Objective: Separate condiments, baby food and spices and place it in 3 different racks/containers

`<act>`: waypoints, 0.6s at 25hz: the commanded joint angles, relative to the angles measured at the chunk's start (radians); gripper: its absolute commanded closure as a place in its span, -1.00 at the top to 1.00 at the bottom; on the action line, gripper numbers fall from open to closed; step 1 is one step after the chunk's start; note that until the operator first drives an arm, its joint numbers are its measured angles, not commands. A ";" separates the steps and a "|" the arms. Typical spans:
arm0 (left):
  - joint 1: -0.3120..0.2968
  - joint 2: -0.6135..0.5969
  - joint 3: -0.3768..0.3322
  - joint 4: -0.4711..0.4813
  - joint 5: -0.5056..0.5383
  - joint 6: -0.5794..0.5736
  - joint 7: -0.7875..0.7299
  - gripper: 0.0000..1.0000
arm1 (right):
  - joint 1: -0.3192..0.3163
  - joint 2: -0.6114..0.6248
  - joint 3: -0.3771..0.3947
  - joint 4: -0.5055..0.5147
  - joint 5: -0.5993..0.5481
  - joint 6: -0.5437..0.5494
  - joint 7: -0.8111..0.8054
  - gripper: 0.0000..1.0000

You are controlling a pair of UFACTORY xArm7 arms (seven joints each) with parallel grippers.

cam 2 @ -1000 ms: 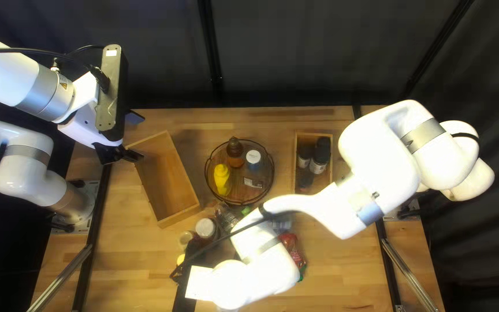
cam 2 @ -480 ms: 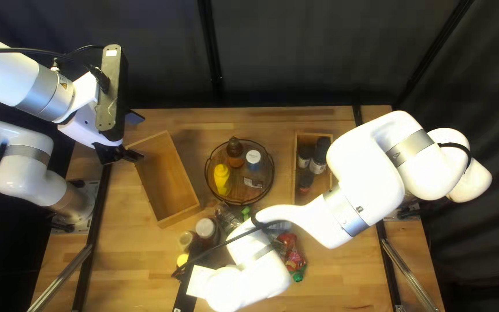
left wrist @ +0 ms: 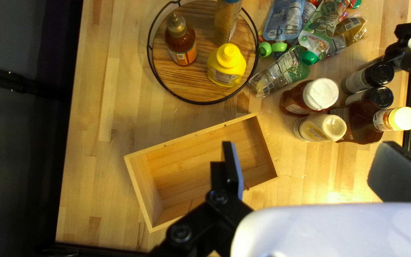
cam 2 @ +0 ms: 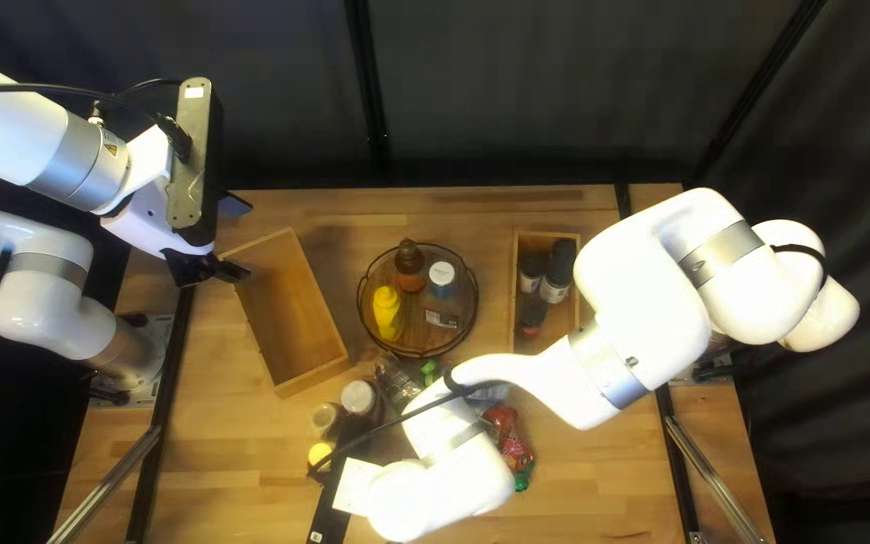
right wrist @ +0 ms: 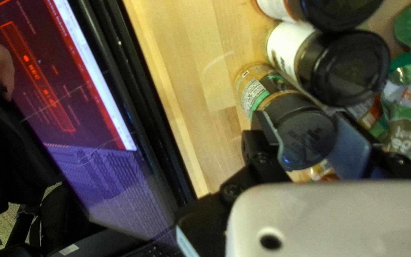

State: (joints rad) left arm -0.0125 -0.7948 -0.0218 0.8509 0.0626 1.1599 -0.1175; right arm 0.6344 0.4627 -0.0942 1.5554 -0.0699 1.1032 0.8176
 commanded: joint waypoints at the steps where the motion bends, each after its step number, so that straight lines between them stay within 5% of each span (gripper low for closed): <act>1: 0.000 0.000 0.000 0.000 0.000 0.000 0.000 1.00 | 0.011 -0.145 -0.005 -0.083 -0.028 0.079 -0.005 -0.98; 15: 0.000 0.000 0.000 0.000 0.000 0.000 0.000 1.00 | -0.047 -0.722 -0.058 -0.692 -0.123 0.073 -0.080 -0.97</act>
State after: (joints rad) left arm -0.0125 -0.7948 -0.0218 0.8509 0.0626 1.1599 -0.1175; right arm 0.6060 -0.1651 -0.1385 0.9665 -0.1638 1.1828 0.7448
